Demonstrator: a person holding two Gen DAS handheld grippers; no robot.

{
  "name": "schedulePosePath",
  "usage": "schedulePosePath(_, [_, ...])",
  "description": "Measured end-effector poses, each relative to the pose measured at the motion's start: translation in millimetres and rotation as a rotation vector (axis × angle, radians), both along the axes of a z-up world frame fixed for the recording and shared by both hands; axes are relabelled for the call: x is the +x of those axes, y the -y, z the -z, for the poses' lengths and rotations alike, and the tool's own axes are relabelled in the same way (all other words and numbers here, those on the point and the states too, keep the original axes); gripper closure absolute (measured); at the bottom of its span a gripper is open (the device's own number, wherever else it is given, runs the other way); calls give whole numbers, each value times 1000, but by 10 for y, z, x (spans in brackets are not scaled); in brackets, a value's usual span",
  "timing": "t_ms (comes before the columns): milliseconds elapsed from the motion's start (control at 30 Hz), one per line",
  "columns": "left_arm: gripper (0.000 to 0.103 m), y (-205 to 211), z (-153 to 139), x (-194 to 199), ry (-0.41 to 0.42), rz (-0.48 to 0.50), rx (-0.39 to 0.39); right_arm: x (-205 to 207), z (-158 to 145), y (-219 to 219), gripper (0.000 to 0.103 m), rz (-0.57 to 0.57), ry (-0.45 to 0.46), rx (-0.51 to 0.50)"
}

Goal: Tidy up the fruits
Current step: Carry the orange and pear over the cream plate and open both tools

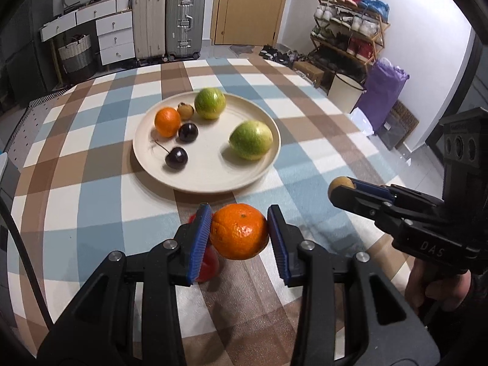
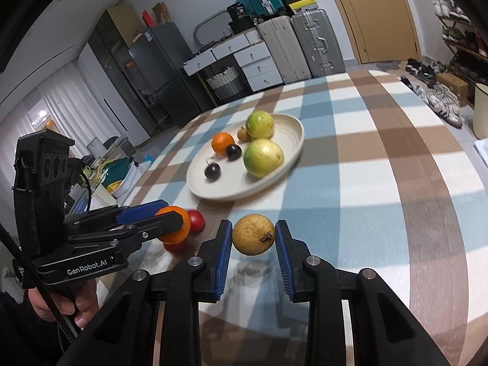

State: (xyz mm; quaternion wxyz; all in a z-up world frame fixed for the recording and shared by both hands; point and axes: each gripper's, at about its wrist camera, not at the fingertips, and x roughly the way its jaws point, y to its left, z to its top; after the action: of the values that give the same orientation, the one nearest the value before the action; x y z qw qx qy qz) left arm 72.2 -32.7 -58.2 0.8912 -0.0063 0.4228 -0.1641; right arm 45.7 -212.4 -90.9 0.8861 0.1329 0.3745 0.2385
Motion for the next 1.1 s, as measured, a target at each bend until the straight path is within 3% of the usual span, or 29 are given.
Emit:
schedulePosePath(200, [67,-126,-100,186,-6,-50,18,212,-175,-86,74,-21,31,23])
schedulePosePath(667, [67,-304,-326,768,-20,-68,-31,843,-401,-312,74,-43,23,51])
schedulePosePath(1100, [67,-257,-149,1390,-75,-30,-53,1402,-301,-475,74,-53,-40,50])
